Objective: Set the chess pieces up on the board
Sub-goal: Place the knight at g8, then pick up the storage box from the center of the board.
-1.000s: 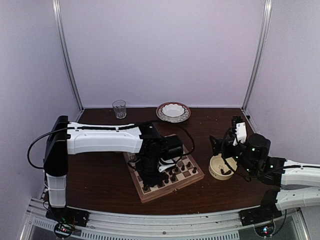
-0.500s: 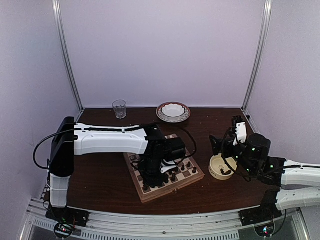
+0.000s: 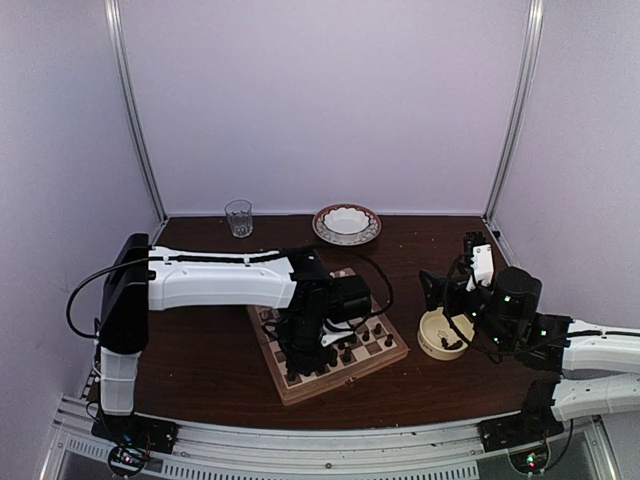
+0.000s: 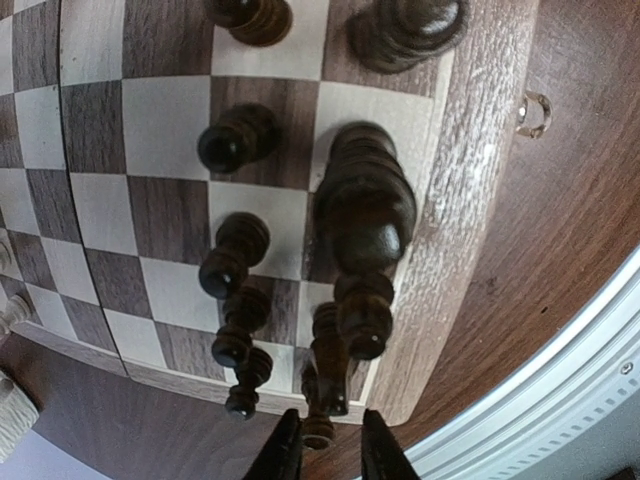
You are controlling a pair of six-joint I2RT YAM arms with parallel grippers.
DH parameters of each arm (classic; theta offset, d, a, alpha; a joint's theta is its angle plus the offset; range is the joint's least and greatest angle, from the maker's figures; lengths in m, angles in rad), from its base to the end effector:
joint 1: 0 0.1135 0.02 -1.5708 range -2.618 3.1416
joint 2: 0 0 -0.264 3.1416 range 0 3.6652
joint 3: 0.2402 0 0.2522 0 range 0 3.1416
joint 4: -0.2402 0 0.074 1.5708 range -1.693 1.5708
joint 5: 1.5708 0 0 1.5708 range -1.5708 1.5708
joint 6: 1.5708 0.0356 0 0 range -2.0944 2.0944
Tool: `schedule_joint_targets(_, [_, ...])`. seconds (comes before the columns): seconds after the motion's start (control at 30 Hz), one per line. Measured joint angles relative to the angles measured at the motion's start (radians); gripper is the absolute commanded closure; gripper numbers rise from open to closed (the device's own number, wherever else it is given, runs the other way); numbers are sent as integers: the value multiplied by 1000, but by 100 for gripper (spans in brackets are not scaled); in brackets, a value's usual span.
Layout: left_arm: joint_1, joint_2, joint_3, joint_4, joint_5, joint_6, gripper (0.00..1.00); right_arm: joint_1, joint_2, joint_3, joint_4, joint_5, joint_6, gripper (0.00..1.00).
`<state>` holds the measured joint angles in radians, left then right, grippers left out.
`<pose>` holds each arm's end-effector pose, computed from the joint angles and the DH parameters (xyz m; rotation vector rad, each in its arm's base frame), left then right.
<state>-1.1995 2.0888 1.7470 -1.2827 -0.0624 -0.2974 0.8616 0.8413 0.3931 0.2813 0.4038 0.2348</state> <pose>0.1457 -0.3680 0.2079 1.3693 2.8211 0.1290 0.1383 0.1397 0.2405 -0.2471 1.7283 0.4576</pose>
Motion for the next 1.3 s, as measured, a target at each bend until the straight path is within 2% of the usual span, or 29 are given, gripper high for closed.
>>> schedule_joint_targets(0.2, [0, 0, 4, -1, -5, 0, 76, 0, 0, 0, 0, -1, 0, 1])
schedule_joint_targets(0.43, [0, -19, 2, 15, 10, 0, 67, 0, -2, 0, -1, -2, -1, 2])
schedule_joint_targets(0.67, [3, -217, -50, 82, -8, -4, 59, 0, -4, 49, -88, -34, -4, 5])
schedule_joint_targets(0.77, [25, -338, -114, 161, -29, -10, 55, 0, 14, 119, -180, -53, 2, 8])
schedule_joint_targets(0.87, [93, -452, -206, 265, -38, -17, 53, 0, 19, 168, -282, -51, 24, 10])
schedule_joint_targets(1.03, [240, -624, -427, 535, -55, -18, 49, -25, 36, 200, -483, -35, 92, 9])
schedule_joint_targets(1.23, [242, -737, -668, 831, -94, -11, 49, -102, 55, 206, -711, -19, 213, 6])
schedule_joint_targets(1.3, [240, -752, -732, 910, -108, -3, 49, -124, 61, 209, -787, -11, 275, 10])
